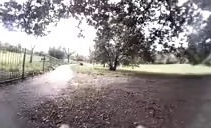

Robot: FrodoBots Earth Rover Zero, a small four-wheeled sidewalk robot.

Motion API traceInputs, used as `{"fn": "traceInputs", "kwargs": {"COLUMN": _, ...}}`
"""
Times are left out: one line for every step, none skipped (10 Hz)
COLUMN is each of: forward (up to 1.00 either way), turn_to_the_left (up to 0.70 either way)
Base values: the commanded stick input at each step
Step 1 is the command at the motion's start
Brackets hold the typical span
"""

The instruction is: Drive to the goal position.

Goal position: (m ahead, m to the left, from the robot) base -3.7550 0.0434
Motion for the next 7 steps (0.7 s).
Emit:
{"fn": "traceInputs", "kwargs": {"forward": 0.00, "turn_to_the_left": -0.70}}
{"fn": "traceInputs", "kwargs": {"forward": 0.00, "turn_to_the_left": -0.70}}
{"fn": "traceInputs", "kwargs": {"forward": 0.00, "turn_to_the_left": -0.70}}
{"fn": "traceInputs", "kwargs": {"forward": 0.00, "turn_to_the_left": -0.70}}
{"fn": "traceInputs", "kwargs": {"forward": 0.00, "turn_to_the_left": -0.70}}
{"fn": "traceInputs", "kwargs": {"forward": 0.00, "turn_to_the_left": -0.70}}
{"fn": "traceInputs", "kwargs": {"forward": 0.00, "turn_to_the_left": -0.70}}
